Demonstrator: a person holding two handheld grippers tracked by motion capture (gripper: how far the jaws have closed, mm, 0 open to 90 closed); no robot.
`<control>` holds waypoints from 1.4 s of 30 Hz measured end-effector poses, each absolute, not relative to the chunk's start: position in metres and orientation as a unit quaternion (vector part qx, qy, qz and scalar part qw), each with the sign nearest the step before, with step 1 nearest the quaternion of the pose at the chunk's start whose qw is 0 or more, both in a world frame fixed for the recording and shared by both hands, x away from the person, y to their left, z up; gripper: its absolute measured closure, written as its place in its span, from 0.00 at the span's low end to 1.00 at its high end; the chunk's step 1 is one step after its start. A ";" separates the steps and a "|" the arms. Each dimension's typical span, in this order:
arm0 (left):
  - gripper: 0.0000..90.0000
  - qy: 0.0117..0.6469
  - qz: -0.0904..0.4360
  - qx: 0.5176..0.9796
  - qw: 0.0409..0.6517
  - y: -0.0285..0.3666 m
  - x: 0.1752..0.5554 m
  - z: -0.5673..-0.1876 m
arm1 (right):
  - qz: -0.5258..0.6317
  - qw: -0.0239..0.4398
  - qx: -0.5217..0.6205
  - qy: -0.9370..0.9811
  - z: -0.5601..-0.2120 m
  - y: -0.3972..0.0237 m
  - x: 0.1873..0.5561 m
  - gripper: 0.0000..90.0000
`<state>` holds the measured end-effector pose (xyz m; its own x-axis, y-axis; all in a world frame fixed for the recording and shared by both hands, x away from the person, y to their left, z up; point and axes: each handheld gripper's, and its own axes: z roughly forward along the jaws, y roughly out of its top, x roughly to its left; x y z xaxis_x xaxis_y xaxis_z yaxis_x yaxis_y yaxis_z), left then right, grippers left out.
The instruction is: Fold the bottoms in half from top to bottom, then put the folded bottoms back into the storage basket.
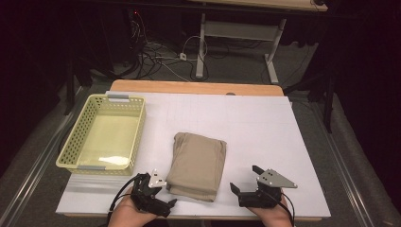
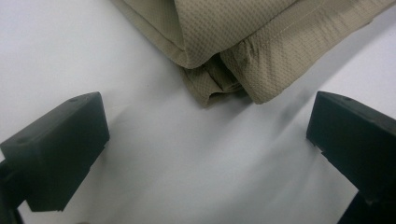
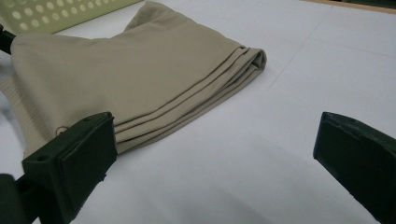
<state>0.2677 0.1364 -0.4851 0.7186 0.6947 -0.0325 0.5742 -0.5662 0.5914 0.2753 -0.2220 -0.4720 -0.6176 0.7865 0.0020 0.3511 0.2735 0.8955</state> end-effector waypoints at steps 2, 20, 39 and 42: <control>0.00 0.362 0.101 0.879 0.293 0.136 0.268 -0.485 | 0.476 0.229 0.370 0.764 -0.471 -0.220 0.277 0.01; 0.00 0.376 0.071 0.876 0.292 0.146 0.268 -0.461 | 0.482 0.222 0.355 0.769 -0.471 -0.209 0.284 0.01; 0.09 0.385 0.064 0.871 0.299 0.123 0.298 -0.424 | 0.494 0.228 0.341 0.766 -0.463 -0.208 0.286 0.02; 0.16 0.392 0.052 0.871 0.293 0.119 0.308 -0.424 | 0.493 0.232 0.343 0.765 -0.462 -0.209 0.283 0.02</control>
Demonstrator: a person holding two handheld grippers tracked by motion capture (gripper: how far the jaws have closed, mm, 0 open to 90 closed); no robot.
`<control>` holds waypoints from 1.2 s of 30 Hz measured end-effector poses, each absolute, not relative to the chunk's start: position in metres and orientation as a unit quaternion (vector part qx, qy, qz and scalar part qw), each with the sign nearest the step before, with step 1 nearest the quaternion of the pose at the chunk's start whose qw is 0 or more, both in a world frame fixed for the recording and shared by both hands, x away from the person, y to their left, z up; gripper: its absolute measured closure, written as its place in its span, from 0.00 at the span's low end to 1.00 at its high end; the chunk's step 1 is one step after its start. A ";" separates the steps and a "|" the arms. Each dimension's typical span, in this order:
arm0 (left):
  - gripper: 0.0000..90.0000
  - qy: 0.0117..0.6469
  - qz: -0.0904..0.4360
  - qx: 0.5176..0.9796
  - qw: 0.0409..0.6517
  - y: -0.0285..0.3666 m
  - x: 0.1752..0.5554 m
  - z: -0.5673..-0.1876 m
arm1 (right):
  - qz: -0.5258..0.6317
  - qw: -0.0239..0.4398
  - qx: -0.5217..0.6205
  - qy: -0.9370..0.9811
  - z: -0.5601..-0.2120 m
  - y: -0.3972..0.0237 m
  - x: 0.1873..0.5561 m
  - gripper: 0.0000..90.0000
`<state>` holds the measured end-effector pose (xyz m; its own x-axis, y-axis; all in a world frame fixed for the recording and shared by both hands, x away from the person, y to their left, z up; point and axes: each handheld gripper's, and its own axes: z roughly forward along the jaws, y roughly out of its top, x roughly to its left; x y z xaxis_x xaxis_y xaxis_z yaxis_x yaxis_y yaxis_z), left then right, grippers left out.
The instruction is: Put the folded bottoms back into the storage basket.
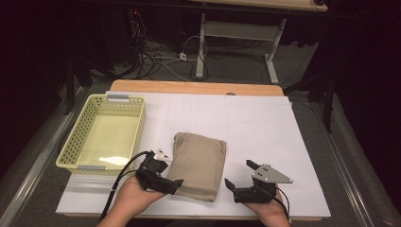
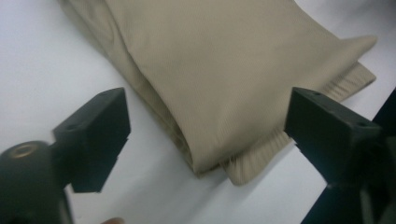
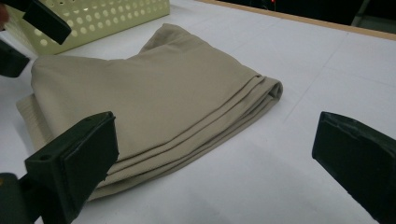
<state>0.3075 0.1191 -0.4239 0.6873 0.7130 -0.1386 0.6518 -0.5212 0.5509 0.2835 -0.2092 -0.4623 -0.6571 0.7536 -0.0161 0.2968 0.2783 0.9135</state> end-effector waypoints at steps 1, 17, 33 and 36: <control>0.16 0.395 0.049 0.873 0.283 0.118 0.311 -0.425 | 0.492 0.232 0.344 0.765 -0.463 -0.210 0.283 0.02; 0.44 0.448 -0.051 0.853 0.263 0.122 0.318 -0.457 | 0.483 0.237 0.347 0.768 -0.464 -0.207 0.282 0.02; 0.64 0.450 -0.086 0.837 0.299 0.123 0.313 -0.463 | 0.488 0.228 0.337 0.772 -0.463 -0.194 0.293 0.03; 0.69 0.443 -0.091 0.838 0.305 0.123 0.313 -0.463 | 0.490 0.225 0.335 0.773 -0.463 -0.191 0.295 0.03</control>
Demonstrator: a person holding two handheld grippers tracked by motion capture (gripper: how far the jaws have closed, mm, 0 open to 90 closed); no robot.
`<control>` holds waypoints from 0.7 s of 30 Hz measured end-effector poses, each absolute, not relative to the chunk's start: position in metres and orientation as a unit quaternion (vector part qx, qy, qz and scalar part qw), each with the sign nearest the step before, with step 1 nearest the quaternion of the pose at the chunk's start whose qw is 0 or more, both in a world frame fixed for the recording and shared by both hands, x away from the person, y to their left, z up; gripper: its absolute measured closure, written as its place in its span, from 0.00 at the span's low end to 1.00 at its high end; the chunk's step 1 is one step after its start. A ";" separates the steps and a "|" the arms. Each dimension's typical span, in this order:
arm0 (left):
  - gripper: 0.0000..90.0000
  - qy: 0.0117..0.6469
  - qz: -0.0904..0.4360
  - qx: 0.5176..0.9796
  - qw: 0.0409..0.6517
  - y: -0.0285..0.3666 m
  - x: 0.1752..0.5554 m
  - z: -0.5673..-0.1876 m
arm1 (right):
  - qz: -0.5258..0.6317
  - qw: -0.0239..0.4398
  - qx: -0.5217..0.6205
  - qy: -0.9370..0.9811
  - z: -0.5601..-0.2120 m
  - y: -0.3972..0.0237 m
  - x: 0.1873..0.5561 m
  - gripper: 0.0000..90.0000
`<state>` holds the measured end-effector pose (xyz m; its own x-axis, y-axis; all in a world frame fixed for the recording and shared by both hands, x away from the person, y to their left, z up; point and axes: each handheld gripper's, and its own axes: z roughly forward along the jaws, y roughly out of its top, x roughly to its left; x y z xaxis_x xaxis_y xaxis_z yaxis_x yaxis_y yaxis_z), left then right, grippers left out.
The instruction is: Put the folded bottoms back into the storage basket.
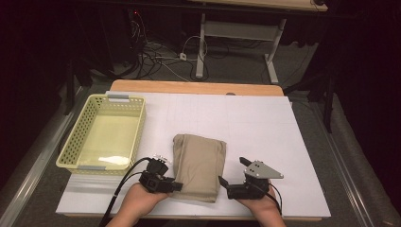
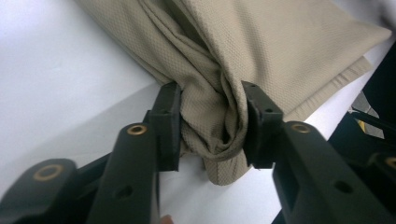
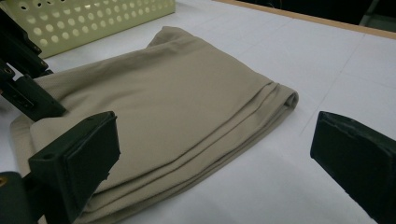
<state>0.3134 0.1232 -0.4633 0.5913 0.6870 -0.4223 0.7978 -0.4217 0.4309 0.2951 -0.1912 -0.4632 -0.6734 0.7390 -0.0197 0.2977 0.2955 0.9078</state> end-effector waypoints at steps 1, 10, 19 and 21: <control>0.70 0.437 -0.087 0.841 0.305 0.123 0.313 -0.463 | 0.490 0.224 0.336 0.772 -0.463 -0.190 0.296 0.03; 0.84 0.404 -0.048 0.865 0.293 0.119 0.312 -0.457 | 0.496 0.212 0.337 0.772 -0.465 -0.183 0.306 0.03; 0.86 0.391 -0.039 0.879 0.270 0.125 0.316 -0.450 | 0.500 0.210 0.345 0.766 -0.461 -0.181 0.313 0.03; 0.86 0.390 -0.031 0.882 0.261 0.128 0.316 -0.447 | 0.496 0.215 0.345 0.768 -0.459 -0.180 0.315 0.03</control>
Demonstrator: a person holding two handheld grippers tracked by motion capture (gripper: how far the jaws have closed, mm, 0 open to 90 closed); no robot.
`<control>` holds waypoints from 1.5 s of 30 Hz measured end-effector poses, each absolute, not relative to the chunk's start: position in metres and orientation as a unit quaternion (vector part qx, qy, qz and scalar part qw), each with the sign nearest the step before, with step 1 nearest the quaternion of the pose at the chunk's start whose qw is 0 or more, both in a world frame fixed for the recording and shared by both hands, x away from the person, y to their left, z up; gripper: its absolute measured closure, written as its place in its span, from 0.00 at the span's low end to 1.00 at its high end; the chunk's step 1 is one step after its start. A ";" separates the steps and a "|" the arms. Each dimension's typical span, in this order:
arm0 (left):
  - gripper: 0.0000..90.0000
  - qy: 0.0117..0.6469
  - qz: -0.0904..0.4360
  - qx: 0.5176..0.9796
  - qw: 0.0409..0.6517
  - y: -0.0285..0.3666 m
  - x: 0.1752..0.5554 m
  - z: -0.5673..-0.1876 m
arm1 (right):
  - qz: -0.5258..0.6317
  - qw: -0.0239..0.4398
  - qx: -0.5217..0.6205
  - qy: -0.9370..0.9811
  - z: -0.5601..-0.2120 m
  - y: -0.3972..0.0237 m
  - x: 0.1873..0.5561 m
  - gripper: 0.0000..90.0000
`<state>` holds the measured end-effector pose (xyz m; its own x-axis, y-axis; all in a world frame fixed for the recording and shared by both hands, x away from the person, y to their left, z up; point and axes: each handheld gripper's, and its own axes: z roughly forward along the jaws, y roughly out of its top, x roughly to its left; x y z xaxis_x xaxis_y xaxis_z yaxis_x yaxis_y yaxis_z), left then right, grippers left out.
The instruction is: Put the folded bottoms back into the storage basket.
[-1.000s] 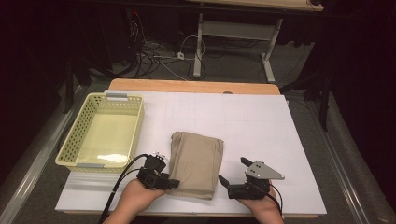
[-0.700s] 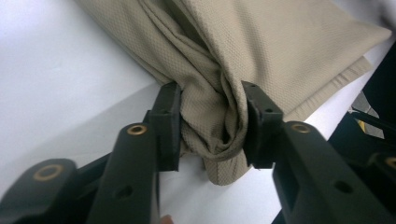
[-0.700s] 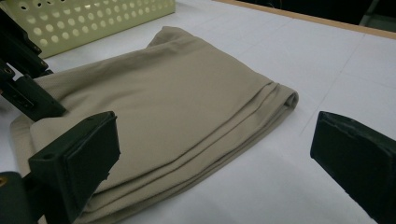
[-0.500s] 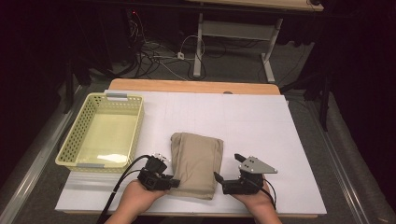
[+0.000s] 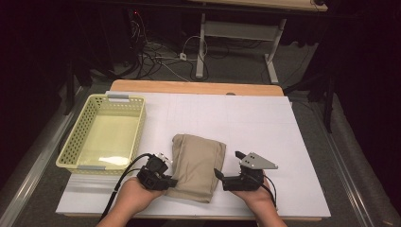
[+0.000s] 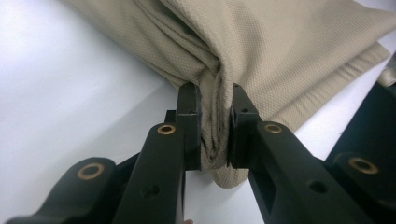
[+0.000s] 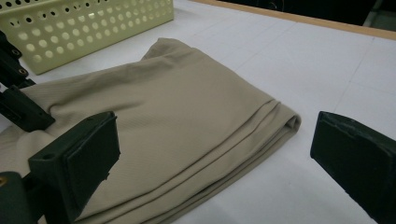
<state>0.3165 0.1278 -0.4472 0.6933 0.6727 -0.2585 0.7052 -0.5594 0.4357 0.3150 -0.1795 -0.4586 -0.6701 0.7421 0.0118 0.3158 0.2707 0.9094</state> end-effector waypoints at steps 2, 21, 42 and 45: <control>0.86 0.392 -0.022 0.886 0.248 0.130 0.317 -0.444 | 0.492 0.217 0.348 0.768 -0.456 -0.178 0.319 0.03; 0.86 0.379 -0.003 0.896 0.231 0.134 0.322 -0.444 | 0.433 0.181 0.417 0.778 -0.469 -0.168 0.395 0.26; 0.86 0.389 -0.033 0.896 0.213 0.136 0.327 -0.437 | 0.426 0.133 0.363 0.818 -0.470 -0.147 0.397 0.91; 0.86 0.395 -0.031 0.896 0.201 0.139 0.328 -0.430 | 0.437 0.144 0.349 0.816 -0.461 -0.142 0.393 0.91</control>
